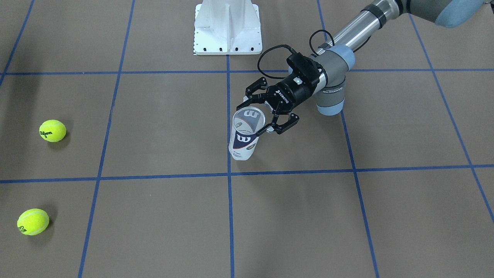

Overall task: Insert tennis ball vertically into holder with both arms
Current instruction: 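Lift and rotate the can upright with the left gripper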

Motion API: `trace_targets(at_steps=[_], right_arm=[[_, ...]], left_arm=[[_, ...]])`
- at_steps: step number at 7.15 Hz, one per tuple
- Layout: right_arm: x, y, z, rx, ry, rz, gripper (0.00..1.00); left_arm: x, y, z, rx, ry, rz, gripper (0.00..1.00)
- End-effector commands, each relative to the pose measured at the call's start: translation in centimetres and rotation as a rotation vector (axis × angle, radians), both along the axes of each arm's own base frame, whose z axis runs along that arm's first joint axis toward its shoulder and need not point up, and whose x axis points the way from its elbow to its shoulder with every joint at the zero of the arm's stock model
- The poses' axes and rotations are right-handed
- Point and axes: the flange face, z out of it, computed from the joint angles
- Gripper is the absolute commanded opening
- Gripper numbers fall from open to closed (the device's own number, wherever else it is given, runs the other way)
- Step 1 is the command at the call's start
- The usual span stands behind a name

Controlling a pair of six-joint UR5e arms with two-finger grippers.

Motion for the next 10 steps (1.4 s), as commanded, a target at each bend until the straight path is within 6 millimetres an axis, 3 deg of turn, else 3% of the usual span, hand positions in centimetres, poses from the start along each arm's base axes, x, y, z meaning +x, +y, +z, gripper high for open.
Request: trace_targets(at_steps=[1,3,5,7,9,10], right_arm=[[0.0,0.0,0.0,0.000,0.000,0.000,0.99],[0.0,0.1,0.1,-0.003,0.000,0.000,0.99],[0.0,0.1,0.1,-0.003,0.000,0.000,0.99],[0.0,0.1,0.2,-0.005,0.000,0.000,0.99],[0.0,0.1,0.3,-0.006,0.001,0.000,0.99],[0.0,0.1,0.3,-0.006,0.001,0.000,0.99]], left_arm=[[0.7,0.6,1.0,-0.002,-0.021,0.008,0.55],[0.9,0.7,1.0,-0.002,-0.026,0.009,0.55],[1.1,1.1,1.0,-0.001,-0.020,0.015,0.65],[1.1,1.4,2.5,-0.012,-0.042,0.019,0.65],[1.3,1.7,2.5,-0.012,-0.040,0.026,0.65],[1.3,1.7,2.5,-0.011,-0.041,0.025,0.76]])
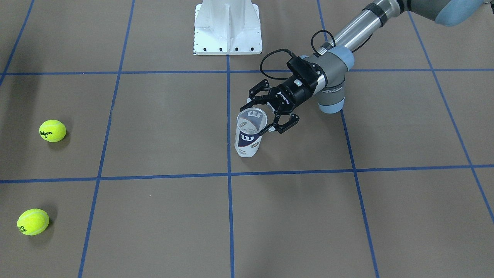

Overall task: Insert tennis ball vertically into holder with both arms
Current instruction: 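Lift and rotate the can upright with the left gripper, then open the left gripper and draw it back from the upright can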

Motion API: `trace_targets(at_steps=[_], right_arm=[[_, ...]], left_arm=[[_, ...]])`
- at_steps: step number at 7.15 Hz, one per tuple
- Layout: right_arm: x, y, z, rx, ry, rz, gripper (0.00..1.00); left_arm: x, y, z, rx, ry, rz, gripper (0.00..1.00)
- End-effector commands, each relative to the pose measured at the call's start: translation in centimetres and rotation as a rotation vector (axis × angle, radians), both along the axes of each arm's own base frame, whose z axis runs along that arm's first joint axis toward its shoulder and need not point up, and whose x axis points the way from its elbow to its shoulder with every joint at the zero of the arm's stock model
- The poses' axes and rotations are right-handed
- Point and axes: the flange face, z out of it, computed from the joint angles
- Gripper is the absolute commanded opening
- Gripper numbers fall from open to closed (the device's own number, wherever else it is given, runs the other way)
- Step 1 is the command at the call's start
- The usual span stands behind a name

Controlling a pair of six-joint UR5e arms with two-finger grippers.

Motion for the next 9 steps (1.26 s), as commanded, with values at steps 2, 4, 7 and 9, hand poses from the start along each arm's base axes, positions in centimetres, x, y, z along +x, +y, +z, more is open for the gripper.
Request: trace_targets(at_steps=[2,4,7,9], right_arm=[[0.0,0.1,0.0,0.000,-0.001,0.000,0.99],[0.0,0.1,-0.1,0.001,-0.001,0.000,0.99],[0.0,0.1,-0.1,0.001,-0.001,0.000,0.99],[0.0,0.1,-0.1,0.001,-0.003,-0.001,0.99]], left_arm=[[-0.1,0.1,-0.2,0.001,0.007,0.003,0.99],[-0.2,0.2,-0.3,-0.001,0.012,0.005,0.99],[-1.1,0.7,-2.6,0.015,0.052,0.011,0.99],[-2.2,0.9,-4.6,0.027,0.072,0.005,0.99]])
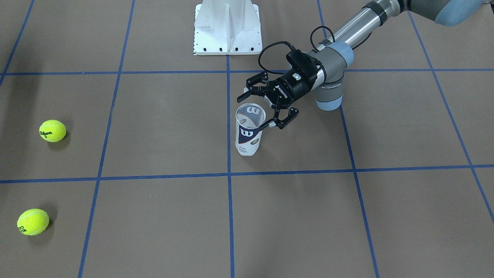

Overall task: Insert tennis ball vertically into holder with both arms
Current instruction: 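Open the left gripper and draw it back from the upright can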

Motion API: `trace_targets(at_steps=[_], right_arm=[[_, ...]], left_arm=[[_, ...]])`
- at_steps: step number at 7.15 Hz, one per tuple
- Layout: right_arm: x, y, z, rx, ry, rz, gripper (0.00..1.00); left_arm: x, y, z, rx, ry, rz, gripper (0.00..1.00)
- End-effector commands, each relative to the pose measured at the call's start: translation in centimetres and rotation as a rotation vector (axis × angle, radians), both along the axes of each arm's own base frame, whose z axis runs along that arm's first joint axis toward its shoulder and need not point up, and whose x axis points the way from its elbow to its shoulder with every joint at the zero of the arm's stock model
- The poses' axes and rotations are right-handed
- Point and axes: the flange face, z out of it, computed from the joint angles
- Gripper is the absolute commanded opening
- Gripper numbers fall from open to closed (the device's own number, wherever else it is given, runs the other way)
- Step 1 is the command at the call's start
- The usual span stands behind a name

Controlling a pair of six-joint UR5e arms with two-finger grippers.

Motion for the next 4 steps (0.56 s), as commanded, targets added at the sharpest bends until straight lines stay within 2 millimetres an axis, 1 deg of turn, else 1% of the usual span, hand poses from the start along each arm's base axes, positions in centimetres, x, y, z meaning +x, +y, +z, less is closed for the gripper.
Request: trace_targets(at_steps=[1,2,3,4], right_arm=[[0.0,0.0,0.0,0.000,-0.001,0.000,0.99],[0.0,-0.2,-0.3,0.006,-0.001,0.000,0.99],[0.1,-0.3,-0.2,0.007,0.012,0.001,0.99],[0.1,-0.4,-0.9,0.021,0.014,0.002,0.99]], left_arm=[[-2.5,-0.5,-3.4,0.004,0.004,-0.026,0.99],[-4.9,-1.3,-5.6,-0.016,-0.032,-0.057,0.99],[-7.6,-1.2,-5.0,-0.049,-0.084,-0.080,0.99],[-10.7,-1.2,-1.6,-0.085,-0.137,-0.108,0.99]])
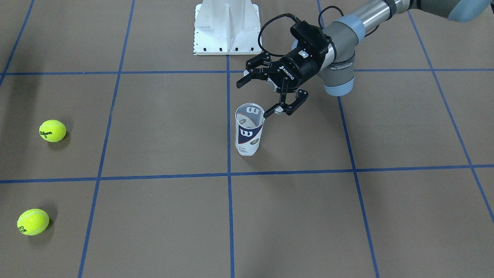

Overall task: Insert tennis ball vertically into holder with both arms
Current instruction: 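Open the left gripper and draw it back from the upright can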

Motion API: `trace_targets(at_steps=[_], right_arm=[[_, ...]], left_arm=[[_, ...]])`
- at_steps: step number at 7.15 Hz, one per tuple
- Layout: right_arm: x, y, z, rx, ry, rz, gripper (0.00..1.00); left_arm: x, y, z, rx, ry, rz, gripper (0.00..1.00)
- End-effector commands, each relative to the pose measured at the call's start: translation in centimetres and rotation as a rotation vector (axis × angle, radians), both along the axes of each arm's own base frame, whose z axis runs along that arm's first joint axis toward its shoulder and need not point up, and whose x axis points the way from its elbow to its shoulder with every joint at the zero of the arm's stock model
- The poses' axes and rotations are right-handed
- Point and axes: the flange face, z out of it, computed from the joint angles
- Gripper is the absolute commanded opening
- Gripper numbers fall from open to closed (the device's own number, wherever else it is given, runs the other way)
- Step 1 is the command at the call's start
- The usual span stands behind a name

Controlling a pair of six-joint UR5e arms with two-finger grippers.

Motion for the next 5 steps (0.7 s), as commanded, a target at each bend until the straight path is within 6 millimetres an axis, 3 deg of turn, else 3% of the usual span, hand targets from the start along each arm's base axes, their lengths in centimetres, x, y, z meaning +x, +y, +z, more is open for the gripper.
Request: trace_targets(at_steps=[1,2,3,4,5], right_arm=[[0.1,-1.0,-1.3,0.027,0.021,0.004,0.99],[0.1,-0.8,-0.7,0.014,0.032,0.004,0.99],[0.0,-0.6,1.3,-0.117,0.002,0.074,0.99],[-0.4,-0.5,0.8,-0.210,-0.061,0.147,0.99],[-0.5,0.4,1.6,-0.196,-0.069,0.146,0.99]], left_arm=[[-5.4,-0.1,5.7,-0.075,-0.105,-0.049,0.99],[-6.2,0.2,8.9,-0.133,-0.126,0.001,0.99],[-7.7,0.1,11.5,-0.175,-0.166,0.123,0.99],[-8.0,0.0,13.2,-0.245,-0.245,0.274,0.99],[-7.1,0.0,14.0,-0.326,-0.255,0.341,0.99]])
